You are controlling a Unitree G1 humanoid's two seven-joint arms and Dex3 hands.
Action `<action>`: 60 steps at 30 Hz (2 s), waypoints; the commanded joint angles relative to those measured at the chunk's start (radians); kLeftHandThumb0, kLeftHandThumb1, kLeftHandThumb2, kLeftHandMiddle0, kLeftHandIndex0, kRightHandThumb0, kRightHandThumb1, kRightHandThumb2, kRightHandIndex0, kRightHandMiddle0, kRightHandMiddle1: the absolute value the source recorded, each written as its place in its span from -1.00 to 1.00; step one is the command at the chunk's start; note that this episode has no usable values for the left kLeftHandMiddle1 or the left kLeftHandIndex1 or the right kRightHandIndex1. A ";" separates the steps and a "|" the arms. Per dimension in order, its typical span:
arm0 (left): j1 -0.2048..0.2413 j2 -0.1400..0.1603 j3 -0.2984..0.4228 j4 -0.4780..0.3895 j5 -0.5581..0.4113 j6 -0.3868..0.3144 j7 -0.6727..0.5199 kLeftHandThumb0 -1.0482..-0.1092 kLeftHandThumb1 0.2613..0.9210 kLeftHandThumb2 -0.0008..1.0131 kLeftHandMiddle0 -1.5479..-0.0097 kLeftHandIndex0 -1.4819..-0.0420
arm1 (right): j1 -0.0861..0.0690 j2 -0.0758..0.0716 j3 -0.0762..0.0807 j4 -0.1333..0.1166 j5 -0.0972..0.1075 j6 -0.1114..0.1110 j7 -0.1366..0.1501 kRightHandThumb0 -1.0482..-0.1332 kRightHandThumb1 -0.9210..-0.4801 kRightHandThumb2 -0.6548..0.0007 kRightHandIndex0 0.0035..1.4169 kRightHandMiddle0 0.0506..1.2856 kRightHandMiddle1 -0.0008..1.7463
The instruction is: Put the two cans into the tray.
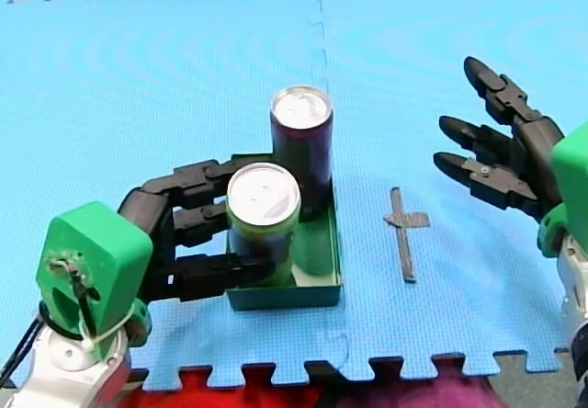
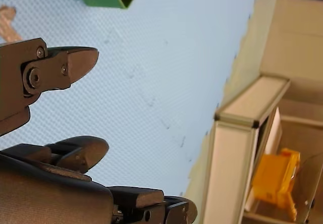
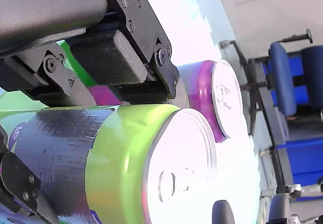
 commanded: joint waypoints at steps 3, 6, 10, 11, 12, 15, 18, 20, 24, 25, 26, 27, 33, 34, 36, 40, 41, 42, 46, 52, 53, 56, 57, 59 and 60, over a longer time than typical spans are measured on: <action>-0.008 -0.003 0.006 0.006 -0.013 -0.025 -0.004 0.09 0.35 -1.00 -0.34 -0.47 | 0.004 -0.002 0.003 -0.005 0.001 -0.001 -0.003 -1.00 -1.00 0.69 -0.34 -0.89 -1.00; -0.008 -0.002 0.005 0.008 -0.013 -0.029 -0.006 0.07 0.35 -1.00 -0.34 -0.46 | 0.005 -0.001 0.005 -0.004 0.000 -0.003 -0.006 -1.00 -1.00 0.68 -0.34 -0.89 -1.00; -0.005 -0.002 0.004 0.013 -0.011 -0.037 -0.005 0.06 0.35 -1.00 -0.35 -0.46 | 0.006 -0.001 0.005 -0.004 0.000 -0.006 -0.006 -1.00 -1.00 0.67 -0.34 -0.88 -1.00; -0.004 -0.003 0.003 0.013 -0.011 -0.038 -0.005 0.06 0.35 -1.00 -0.35 -0.46 | 0.006 -0.001 0.005 -0.004 0.000 -0.007 -0.006 -1.00 -1.00 0.67 -0.34 -0.88 -1.00; -0.003 -0.003 0.003 0.013 -0.011 -0.038 -0.005 0.06 0.35 -1.00 -0.35 -0.46 | 0.006 -0.001 0.005 -0.004 0.000 -0.007 -0.006 -1.00 -1.00 0.67 -0.34 -0.89 -1.00; -0.001 -0.004 0.003 0.017 -0.010 -0.041 -0.003 0.05 0.35 -1.00 -0.35 -0.45 | 0.006 -0.002 0.006 -0.002 0.000 -0.009 -0.005 -1.00 -1.00 0.66 -0.34 -0.89 -1.00; 0.000 -0.004 0.004 0.027 -0.010 -0.049 -0.002 0.05 0.35 -1.00 -0.35 -0.45 | 0.007 -0.001 0.006 -0.001 0.000 -0.010 -0.005 -1.00 -1.00 0.65 -0.34 -0.89 -1.00; 0.000 -0.004 0.005 0.038 -0.010 -0.055 -0.001 0.05 0.35 -1.00 -0.35 -0.45 | 0.007 -0.001 0.005 -0.002 0.001 -0.012 -0.004 -1.00 -1.00 0.64 -0.34 -0.89 -1.00; -0.006 -0.004 0.013 0.073 -0.016 -0.073 -0.003 0.04 0.36 -1.00 -0.35 -0.44 | 0.008 0.000 0.005 -0.003 0.002 -0.014 -0.004 -1.00 -1.00 0.63 -0.34 -0.88 -1.00; -0.007 -0.004 0.015 0.077 -0.018 -0.074 -0.004 0.04 0.36 -1.00 -0.35 -0.44 | 0.008 0.001 0.004 -0.003 0.002 -0.014 -0.004 -1.00 -1.00 0.63 -0.34 -0.88 -1.00; -0.008 -0.003 0.016 0.078 -0.019 -0.075 -0.004 0.04 0.36 -1.00 -0.35 -0.44 | 0.008 0.001 0.004 -0.003 0.003 -0.014 -0.004 -1.00 -1.00 0.63 -0.34 -0.88 -1.00; -0.008 -0.002 0.017 0.078 -0.020 -0.073 -0.005 0.04 0.36 -1.00 -0.35 -0.44 | 0.007 0.002 0.004 -0.004 0.003 -0.015 -0.004 -1.00 -1.00 0.62 -0.34 -0.88 -1.00; -0.011 0.001 0.017 0.071 -0.015 -0.061 -0.003 0.02 0.36 -1.00 -0.35 -0.44 | 0.006 0.002 0.004 -0.006 0.003 -0.017 -0.004 -1.00 -1.00 0.61 -0.34 -0.89 -1.00; -0.011 0.001 0.017 0.070 -0.013 -0.059 -0.002 0.01 0.36 -1.00 -0.35 -0.44 | 0.006 0.002 0.004 -0.007 0.003 -0.017 -0.003 -1.00 -1.00 0.60 -0.34 -0.89 -1.00; -0.010 0.001 0.015 0.069 -0.011 -0.058 0.000 0.01 0.35 -1.00 -0.35 -0.44 | 0.006 0.002 0.004 -0.009 0.004 -0.018 -0.001 -1.00 -1.00 0.60 -0.34 -0.89 -1.00; -0.006 0.003 0.013 0.077 -0.010 -0.063 -0.002 0.01 0.35 -1.00 -0.35 -0.44 | 0.008 0.003 0.005 -0.015 0.005 -0.019 0.001 -1.00 -1.00 0.60 -0.35 -0.89 -1.00; -0.004 0.003 0.012 0.084 -0.010 -0.069 -0.002 0.01 0.35 -1.00 -0.35 -0.44 | 0.008 0.004 0.005 -0.016 0.005 -0.019 0.001 -1.00 -1.00 0.60 -0.35 -0.89 -1.00; -0.003 0.003 0.012 0.093 -0.009 -0.076 -0.002 0.01 0.35 -1.00 -0.35 -0.45 | 0.009 0.004 0.004 -0.018 0.006 -0.019 0.002 -1.00 -1.00 0.59 -0.35 -0.89 -1.00; 0.002 0.007 0.012 0.113 -0.010 -0.097 -0.004 0.00 0.35 -1.00 -0.36 -0.45 | 0.012 0.006 0.003 -0.024 0.009 -0.020 0.006 -1.00 -1.00 0.59 -0.35 -0.89 -1.00; 0.000 0.014 0.016 0.127 -0.013 -0.111 -0.006 -0.02 0.36 -1.00 -0.36 -0.44 | 0.013 0.007 0.004 -0.031 0.013 -0.015 0.012 -1.00 -1.00 0.60 -0.36 -0.89 -1.00; -0.001 0.014 0.016 0.128 -0.013 -0.111 -0.006 -0.02 0.37 -1.00 -0.36 -0.44 | 0.013 0.007 0.004 -0.032 0.014 -0.014 0.012 -1.00 -1.00 0.60 -0.37 -0.89 -1.00; 0.000 0.015 0.015 0.126 -0.013 -0.110 -0.007 -0.04 0.37 -1.00 -0.37 -0.44 | 0.014 0.008 0.006 -0.034 0.014 -0.014 0.012 -1.00 -1.00 0.61 -0.37 -0.89 -1.00; 0.000 0.016 0.015 0.125 -0.012 -0.110 -0.007 -0.04 0.37 -1.00 -0.37 -0.44 | 0.014 0.008 0.006 -0.034 0.014 -0.014 0.012 -1.00 -1.00 0.61 -0.37 -0.89 -1.00; 0.000 0.016 0.015 0.124 -0.012 -0.109 -0.008 -0.04 0.37 -1.00 -0.37 -0.44 | 0.014 0.008 0.007 -0.033 0.014 -0.014 0.012 -1.00 -1.00 0.61 -0.37 -0.89 -1.00; 0.000 0.016 0.015 0.124 -0.013 -0.110 -0.009 -0.04 0.37 -1.00 -0.37 -0.44 | 0.014 0.007 0.007 -0.032 0.014 -0.014 0.012 -1.00 -1.00 0.61 -0.38 -0.89 -1.00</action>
